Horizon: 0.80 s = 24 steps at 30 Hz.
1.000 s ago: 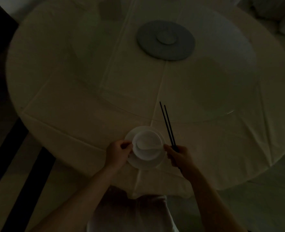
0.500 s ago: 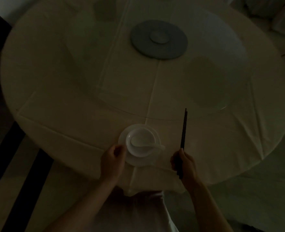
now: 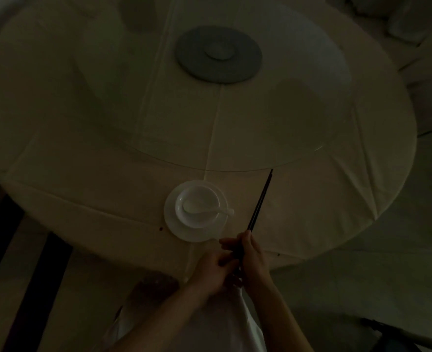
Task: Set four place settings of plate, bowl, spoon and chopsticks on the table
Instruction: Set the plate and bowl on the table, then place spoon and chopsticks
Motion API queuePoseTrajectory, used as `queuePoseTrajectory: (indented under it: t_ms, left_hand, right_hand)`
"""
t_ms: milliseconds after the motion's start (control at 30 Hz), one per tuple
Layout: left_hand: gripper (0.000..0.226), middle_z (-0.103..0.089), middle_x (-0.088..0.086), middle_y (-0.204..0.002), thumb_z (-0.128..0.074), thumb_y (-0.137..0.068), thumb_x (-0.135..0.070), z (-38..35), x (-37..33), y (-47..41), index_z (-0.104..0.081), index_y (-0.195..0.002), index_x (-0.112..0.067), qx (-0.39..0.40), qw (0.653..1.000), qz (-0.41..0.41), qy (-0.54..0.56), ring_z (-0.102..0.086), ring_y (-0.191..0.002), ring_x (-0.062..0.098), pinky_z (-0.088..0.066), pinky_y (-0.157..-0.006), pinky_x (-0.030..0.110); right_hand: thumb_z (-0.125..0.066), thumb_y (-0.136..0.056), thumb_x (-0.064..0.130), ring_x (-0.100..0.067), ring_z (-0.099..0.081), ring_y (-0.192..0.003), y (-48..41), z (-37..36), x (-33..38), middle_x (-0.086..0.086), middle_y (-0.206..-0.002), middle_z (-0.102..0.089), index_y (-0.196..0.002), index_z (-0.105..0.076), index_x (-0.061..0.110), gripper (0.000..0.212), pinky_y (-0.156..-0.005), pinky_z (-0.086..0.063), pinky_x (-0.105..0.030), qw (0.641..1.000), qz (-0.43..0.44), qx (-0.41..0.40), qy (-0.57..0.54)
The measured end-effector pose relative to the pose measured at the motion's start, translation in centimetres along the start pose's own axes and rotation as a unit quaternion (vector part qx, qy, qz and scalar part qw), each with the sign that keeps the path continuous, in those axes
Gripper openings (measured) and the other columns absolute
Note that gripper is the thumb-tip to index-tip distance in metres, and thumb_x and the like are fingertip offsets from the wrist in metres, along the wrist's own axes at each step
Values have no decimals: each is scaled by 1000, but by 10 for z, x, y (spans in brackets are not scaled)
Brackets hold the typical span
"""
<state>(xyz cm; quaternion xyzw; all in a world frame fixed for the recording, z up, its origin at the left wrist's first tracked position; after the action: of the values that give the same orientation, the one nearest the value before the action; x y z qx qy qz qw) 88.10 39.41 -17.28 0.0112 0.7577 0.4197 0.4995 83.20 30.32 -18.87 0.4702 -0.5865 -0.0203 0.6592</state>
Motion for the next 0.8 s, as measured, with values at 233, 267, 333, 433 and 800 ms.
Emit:
queuePoseTrajectory:
  t_ms: [233, 267, 333, 433, 800]
  left_hand:
    - [9, -77, 13, -89, -69, -89, -12, 9, 24, -4, -77, -90, -15, -16, 997, 54, 56, -74, -85, 28, -60, -68, 33]
    - [8, -76, 16, -90, -69, -88, -11, 11, 26, -4, -76, -91, -12, -21, 996, 63, 64, -74, -87, 30, -61, -73, 38]
    - [11, -75, 19, -96, -69, -88, -11, 17, 29, -5, -75, -96, -8, -28, 995, 69, 71, -72, -92, 33, -60, -82, 43]
    - [19, -73, 22, -101, -65, -91, -10, 24, 31, -6, -72, -106, -1, -43, 994, 68, 77, -71, -95, 35, -60, -80, 40]
    - [18, -74, 22, -100, -64, -92, -14, 53, 36, -9, -74, -103, -4, -91, 993, 62, 34, -69, -100, 37, -51, -94, 57]
  right_hand:
    - [-35, -106, 34, -34, -64, -68, 3, -5, -2, -21, -89, -72, -97, -58, -2, 43, -51, -50, -32, 999, 10, 27, -20]
    - [-36, -106, 31, -34, -64, -70, 2, -5, -3, -21, -89, -71, -100, -59, -2, 41, -54, -51, -33, 999, 4, 32, -22]
    - [-41, -105, 25, -34, -68, -68, 2, -5, -8, -20, -88, -71, -105, -60, -4, 35, -57, -54, -36, 999, -7, 41, -3]
    - [-57, -99, 20, -37, -73, -77, -1, -1, -16, -16, -86, -76, -97, -67, -1, 24, -67, -58, -45, 996, 16, 21, 87]
    - [-72, -89, 25, -30, -75, -78, -17, -16, -22, -6, -76, -78, -77, -77, 20, 14, -74, -58, -52, 980, 51, 13, 191]
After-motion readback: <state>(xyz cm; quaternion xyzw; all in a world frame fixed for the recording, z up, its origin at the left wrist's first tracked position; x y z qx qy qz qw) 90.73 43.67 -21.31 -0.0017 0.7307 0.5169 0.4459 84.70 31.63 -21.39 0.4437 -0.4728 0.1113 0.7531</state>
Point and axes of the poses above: each hand's wrist, its own y-axis away from the middle knuckle, its own z-axis out of the back of the hand, x = y × z, the point moved 6 cm from there along -y, towards the middle knuckle
